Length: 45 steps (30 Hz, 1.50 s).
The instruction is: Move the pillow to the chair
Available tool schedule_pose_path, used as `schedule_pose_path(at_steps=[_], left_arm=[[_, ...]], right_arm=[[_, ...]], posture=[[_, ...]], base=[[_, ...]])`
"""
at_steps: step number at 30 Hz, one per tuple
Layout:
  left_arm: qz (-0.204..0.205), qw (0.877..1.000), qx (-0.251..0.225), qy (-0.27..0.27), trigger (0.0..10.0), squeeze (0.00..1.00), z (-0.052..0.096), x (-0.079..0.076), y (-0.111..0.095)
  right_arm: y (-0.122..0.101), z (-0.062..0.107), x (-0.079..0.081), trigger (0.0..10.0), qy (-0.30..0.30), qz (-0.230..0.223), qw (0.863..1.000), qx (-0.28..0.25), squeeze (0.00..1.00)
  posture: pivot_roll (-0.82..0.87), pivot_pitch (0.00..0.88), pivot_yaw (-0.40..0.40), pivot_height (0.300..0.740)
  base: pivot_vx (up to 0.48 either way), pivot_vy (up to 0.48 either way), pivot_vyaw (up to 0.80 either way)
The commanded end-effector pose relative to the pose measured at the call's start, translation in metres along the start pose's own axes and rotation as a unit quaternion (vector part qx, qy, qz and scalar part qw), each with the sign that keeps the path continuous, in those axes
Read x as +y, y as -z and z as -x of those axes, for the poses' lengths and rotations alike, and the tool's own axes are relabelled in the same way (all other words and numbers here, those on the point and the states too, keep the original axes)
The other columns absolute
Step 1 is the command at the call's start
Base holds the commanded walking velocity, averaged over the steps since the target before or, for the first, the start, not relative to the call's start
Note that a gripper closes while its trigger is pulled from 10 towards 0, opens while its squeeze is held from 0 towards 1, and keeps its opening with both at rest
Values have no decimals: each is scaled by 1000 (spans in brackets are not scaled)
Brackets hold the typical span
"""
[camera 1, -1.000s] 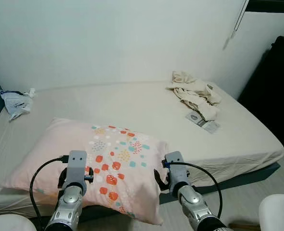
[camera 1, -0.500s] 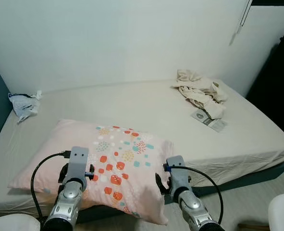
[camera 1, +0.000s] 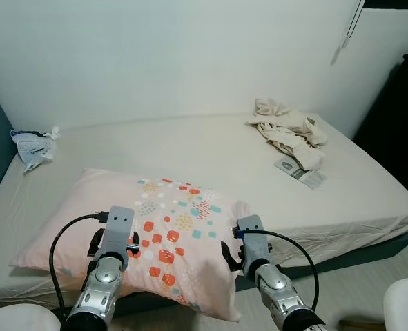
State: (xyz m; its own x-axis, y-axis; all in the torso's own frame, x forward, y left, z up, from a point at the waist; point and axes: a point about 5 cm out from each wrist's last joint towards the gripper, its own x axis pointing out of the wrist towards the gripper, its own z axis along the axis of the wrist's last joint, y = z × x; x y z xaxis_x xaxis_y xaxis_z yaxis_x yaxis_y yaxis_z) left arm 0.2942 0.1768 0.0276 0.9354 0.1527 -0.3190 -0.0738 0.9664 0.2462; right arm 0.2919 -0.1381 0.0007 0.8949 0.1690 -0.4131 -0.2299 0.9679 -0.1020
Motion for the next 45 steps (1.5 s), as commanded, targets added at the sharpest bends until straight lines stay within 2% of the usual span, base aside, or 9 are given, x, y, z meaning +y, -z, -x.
schedule_pose_path(at_steps=[1, 12, 18, 24, 31, 45], left_arm=[[-3, 1000, 11, 1, 10000, 0, 1, -1, 4], [12, 1000, 20, -9, 10000, 0, 4, -1, 7], [22, 1000, 18, -12, 10000, 0, 3, -4, 5], [68, 997, 22, -25, 10000, 0, 2, -1, 2], [64, 997, 22, -28, 10000, 0, 1, 4, 2], [60, 998, 21, -24, 10000, 0, 1, 4, 1]], right_arm=[[10, 4, 0, 10000, 3, -6, 1000, 18, 0], [10, 4, 3, 10000, -2, -3, 1000, 17, 0], [13, 6, -1, 10000, -5, 10, 1000, 22, 0], [10, 5, -7, 10000, -5, 18, 1000, 21, 0], [9, 4, -9, 10000, 0, 15, 1000, 20, 0], [14, 7, -6, 10000, -3, 15, 1000, 25, 0]], posture=[[10, 40, -57, 740], [-13, 33, -58, 740], [-14, 17, -73, 740], [-8, 10, -83, 740], [-12, 7, -75, 740], [-12, 10, -73, 740]], base=[[0, 0, 0], [0, 0, 0], [0, 0, 0], [0, 0, 0], [0, 0, 0], [0, 0, 0]])
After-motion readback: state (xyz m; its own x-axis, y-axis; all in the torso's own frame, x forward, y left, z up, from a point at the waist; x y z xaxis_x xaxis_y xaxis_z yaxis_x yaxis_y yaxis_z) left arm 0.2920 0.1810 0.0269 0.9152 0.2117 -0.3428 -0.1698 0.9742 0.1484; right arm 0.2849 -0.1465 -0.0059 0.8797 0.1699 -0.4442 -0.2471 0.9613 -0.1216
